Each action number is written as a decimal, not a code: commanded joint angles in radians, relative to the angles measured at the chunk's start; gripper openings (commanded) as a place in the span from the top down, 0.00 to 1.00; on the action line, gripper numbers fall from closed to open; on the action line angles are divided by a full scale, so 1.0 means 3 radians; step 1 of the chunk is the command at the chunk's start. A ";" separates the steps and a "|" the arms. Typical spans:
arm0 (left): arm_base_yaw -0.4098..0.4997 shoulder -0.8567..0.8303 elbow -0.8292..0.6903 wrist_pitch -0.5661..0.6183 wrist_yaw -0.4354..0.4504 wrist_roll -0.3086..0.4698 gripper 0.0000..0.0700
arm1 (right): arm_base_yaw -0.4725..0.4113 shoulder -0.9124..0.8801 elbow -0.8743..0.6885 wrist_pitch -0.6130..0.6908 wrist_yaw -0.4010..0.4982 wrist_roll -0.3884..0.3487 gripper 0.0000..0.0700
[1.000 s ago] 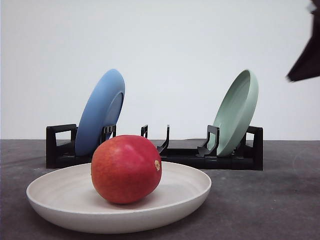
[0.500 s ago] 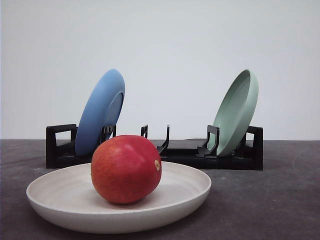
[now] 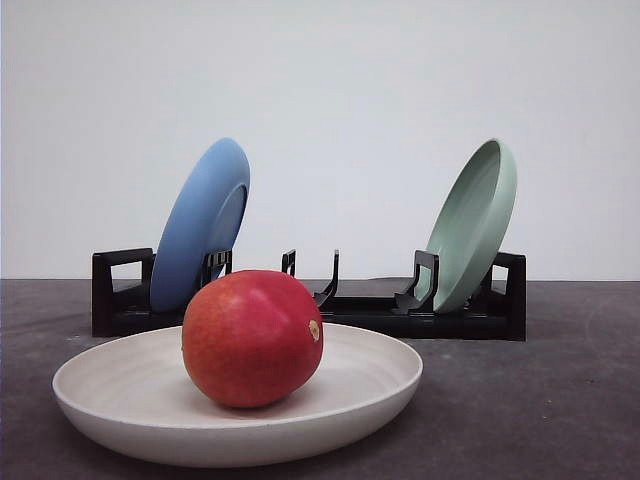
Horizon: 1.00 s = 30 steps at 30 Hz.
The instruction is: Place pomegranate in white plate
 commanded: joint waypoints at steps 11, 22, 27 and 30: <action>0.0006 -0.0005 -0.0034 -0.0010 -0.0008 0.0001 1.00 | -0.0005 -0.0003 -0.0015 0.0032 0.0001 0.0058 0.98; 0.0006 -0.0005 -0.0034 -0.0010 -0.0008 0.0001 1.00 | -0.0005 -0.0003 -0.0015 0.0032 0.0001 0.0058 0.98; 0.0006 -0.0005 -0.0034 -0.0010 -0.0008 0.0001 1.00 | -0.0005 -0.0003 -0.0015 0.0032 0.0001 0.0058 0.98; 0.0006 -0.0005 -0.0034 -0.0010 -0.0008 0.0001 1.00 | -0.0005 -0.0003 -0.0015 0.0032 0.0001 0.0058 0.98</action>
